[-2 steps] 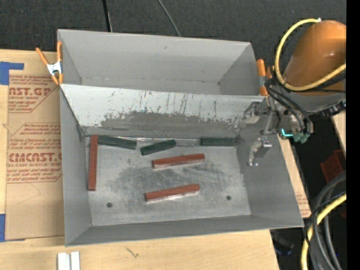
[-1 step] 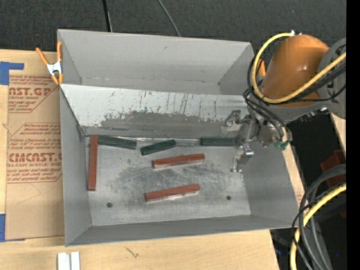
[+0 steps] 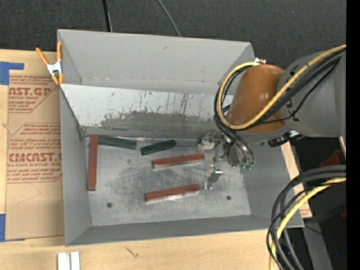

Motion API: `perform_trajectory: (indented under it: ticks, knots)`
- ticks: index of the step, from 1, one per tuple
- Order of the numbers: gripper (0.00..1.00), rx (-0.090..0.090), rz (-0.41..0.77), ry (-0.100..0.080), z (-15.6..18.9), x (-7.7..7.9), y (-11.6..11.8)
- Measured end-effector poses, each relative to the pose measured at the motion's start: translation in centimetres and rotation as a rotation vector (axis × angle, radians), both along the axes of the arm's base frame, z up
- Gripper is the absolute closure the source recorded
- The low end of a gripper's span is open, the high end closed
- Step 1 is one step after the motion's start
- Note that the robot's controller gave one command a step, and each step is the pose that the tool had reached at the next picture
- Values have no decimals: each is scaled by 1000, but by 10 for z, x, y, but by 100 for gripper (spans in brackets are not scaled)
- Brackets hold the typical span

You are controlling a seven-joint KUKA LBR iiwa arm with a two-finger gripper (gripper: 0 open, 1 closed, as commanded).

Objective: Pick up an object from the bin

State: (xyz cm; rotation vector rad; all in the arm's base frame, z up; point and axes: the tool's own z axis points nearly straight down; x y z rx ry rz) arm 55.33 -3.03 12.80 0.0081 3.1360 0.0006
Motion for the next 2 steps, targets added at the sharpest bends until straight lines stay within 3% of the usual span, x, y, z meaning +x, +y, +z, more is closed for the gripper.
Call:
perform_trajectory:
  ticks: [1, 2]
  knots:
    - [0, 0, 113, 4, -31, 17, -13]
    - [100, -1, 213, -6, -53, -56, 41]
